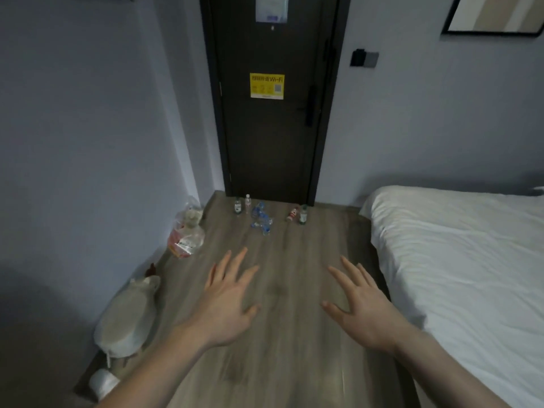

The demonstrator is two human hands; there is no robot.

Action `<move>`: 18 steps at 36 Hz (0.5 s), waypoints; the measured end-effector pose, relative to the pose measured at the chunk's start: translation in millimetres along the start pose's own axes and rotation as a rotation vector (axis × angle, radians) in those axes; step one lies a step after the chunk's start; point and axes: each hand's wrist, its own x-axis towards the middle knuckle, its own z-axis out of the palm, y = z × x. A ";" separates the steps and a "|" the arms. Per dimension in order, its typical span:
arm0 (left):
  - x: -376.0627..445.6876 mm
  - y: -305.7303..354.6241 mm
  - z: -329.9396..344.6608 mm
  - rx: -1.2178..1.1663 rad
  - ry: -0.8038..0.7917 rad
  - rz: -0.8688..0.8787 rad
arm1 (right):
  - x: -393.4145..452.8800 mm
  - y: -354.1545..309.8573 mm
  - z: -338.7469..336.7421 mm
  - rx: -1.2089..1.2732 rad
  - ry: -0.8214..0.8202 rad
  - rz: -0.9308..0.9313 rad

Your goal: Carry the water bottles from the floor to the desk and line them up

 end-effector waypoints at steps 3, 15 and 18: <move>55.7 11.3 3.7 0.005 -0.021 0.023 | 45.3 26.2 -12.0 0.007 0.008 0.009; 249.6 35.7 7.3 -0.032 0.058 -0.091 | 227.6 134.6 -79.5 0.039 -0.030 -0.085; 284.0 39.6 6.0 -0.068 0.059 -0.143 | 271.2 154.2 -99.0 0.012 -0.046 -0.123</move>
